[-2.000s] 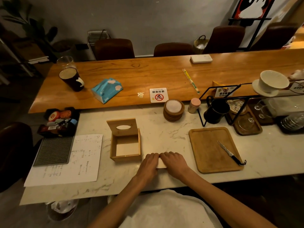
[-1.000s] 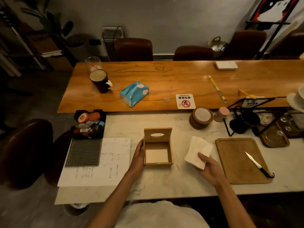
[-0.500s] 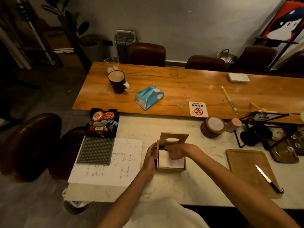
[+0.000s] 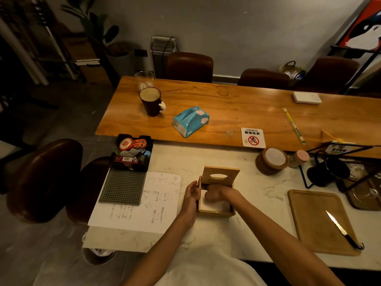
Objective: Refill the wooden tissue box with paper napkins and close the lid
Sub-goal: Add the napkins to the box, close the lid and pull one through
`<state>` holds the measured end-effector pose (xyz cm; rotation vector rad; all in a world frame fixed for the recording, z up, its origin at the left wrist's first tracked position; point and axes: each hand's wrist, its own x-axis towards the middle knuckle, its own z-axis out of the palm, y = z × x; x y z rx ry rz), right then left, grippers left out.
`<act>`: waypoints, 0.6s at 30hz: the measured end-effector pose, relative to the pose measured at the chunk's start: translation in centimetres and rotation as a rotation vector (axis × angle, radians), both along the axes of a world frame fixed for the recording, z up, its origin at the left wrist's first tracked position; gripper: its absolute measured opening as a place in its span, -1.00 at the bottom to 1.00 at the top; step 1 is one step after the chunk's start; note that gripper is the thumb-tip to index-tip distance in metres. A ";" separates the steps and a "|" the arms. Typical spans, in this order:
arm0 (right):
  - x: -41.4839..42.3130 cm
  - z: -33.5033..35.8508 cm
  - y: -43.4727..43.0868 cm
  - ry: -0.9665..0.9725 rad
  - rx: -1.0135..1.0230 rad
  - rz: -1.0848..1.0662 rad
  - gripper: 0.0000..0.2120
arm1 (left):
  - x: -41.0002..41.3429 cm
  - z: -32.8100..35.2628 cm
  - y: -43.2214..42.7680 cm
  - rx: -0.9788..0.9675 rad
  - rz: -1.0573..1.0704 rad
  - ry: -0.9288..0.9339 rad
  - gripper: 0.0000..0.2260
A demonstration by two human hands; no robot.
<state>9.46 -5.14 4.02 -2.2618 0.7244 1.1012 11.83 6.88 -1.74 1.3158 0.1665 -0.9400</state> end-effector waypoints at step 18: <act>-2.0 0.5 0.4 -0.188 -0.051 0.023 -0.54 | 0.0 0.3 0.4 0.037 -0.114 -0.173 -0.67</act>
